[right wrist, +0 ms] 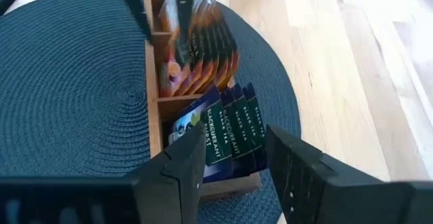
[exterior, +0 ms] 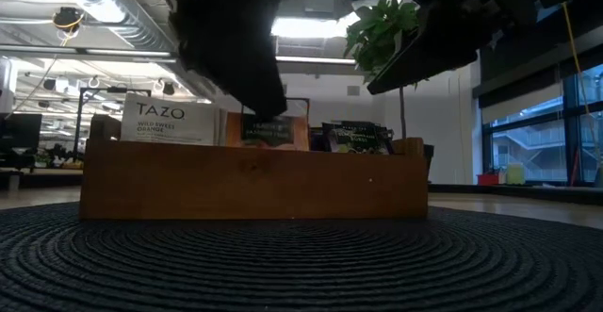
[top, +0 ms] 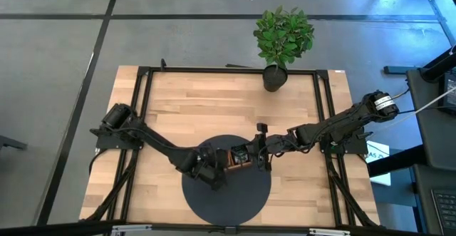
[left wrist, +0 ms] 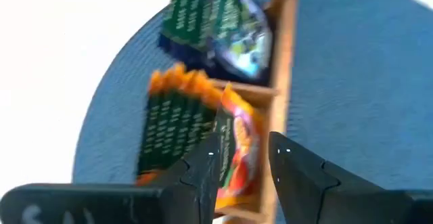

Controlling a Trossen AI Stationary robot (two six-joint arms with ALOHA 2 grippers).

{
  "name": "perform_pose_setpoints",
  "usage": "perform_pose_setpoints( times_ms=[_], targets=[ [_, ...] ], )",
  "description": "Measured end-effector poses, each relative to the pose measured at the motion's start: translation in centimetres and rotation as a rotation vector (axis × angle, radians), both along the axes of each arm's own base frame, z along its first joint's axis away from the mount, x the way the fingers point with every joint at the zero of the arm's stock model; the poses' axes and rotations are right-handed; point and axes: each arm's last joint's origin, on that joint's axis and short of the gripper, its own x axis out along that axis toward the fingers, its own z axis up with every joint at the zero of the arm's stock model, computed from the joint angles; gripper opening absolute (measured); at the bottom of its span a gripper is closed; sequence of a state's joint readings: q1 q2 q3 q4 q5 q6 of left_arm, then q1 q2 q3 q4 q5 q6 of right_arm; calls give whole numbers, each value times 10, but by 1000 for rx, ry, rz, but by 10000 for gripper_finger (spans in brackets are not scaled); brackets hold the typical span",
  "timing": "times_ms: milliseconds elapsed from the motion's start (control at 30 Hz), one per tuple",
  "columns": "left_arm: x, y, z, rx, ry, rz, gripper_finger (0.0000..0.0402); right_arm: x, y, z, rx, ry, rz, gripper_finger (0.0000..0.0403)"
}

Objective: Pick & Place Tea
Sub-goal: Adjust the tea bags in the wooden organizer

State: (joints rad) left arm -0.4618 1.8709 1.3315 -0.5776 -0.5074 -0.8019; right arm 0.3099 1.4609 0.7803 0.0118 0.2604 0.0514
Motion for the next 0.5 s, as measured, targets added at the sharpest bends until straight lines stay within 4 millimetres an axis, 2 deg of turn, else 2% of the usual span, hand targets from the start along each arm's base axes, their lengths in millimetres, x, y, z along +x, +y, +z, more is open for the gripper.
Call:
perform_pose_setpoints(
  times_ms=[300,500],
  targets=[
    [-2,16,-1,48,63,53,116,0,0,0,-2,-1,1,156],
    [4,10,22,39,10,-12,118,0,0,0,-2,0,1,156]
  ],
)
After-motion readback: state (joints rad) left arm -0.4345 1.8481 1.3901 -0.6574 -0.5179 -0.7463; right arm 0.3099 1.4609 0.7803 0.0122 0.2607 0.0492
